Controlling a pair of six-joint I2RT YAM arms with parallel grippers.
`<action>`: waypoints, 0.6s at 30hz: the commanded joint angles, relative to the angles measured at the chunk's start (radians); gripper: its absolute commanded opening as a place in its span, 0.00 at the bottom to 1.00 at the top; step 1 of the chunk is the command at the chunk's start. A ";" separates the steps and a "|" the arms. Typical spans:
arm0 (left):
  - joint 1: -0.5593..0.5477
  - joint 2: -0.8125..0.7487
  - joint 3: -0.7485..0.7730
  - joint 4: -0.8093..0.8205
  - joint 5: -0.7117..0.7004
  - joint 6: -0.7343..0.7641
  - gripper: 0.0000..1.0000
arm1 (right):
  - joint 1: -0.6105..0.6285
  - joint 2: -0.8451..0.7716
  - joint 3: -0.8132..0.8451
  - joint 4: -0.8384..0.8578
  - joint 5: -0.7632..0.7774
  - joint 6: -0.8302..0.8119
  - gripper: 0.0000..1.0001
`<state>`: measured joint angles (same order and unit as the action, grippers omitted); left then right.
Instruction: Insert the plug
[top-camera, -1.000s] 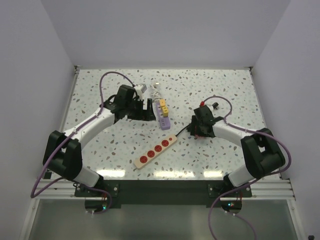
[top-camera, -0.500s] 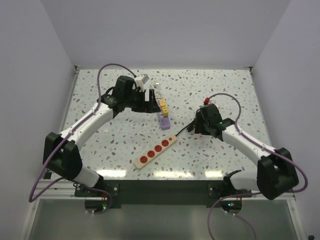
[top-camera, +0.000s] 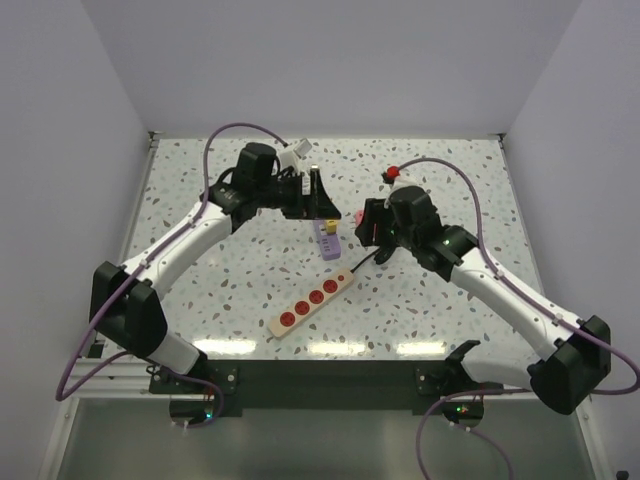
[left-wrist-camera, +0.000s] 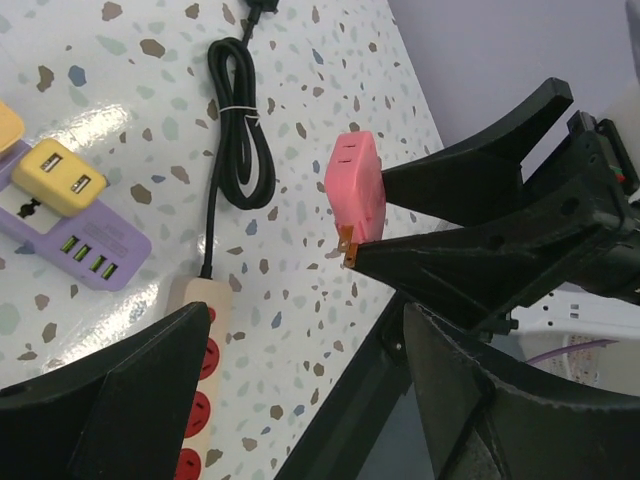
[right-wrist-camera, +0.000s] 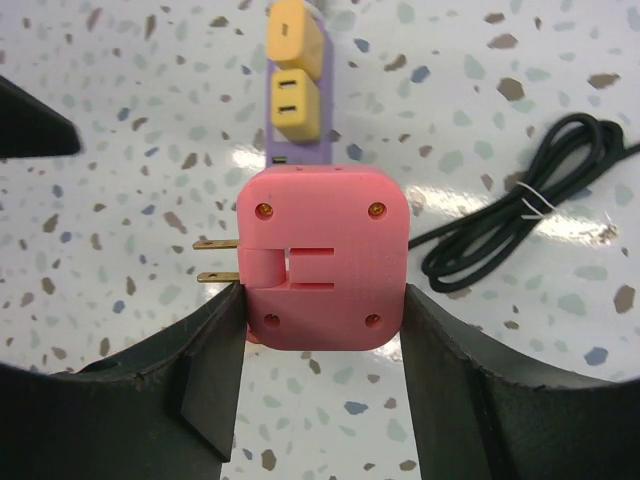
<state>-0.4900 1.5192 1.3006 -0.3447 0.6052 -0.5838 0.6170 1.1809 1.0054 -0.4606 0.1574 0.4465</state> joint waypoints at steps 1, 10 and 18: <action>-0.028 0.016 0.037 0.053 0.042 -0.031 0.83 | 0.023 0.034 0.070 0.086 -0.047 0.009 0.00; -0.048 0.030 0.034 0.072 0.001 -0.051 0.83 | 0.070 0.079 0.121 0.132 -0.082 0.006 0.00; -0.051 0.029 0.017 0.076 -0.028 -0.056 0.81 | 0.089 0.062 0.116 0.154 -0.090 0.012 0.00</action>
<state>-0.5350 1.5436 1.3010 -0.3302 0.5945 -0.6186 0.6846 1.2621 1.0786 -0.3847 0.1051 0.4488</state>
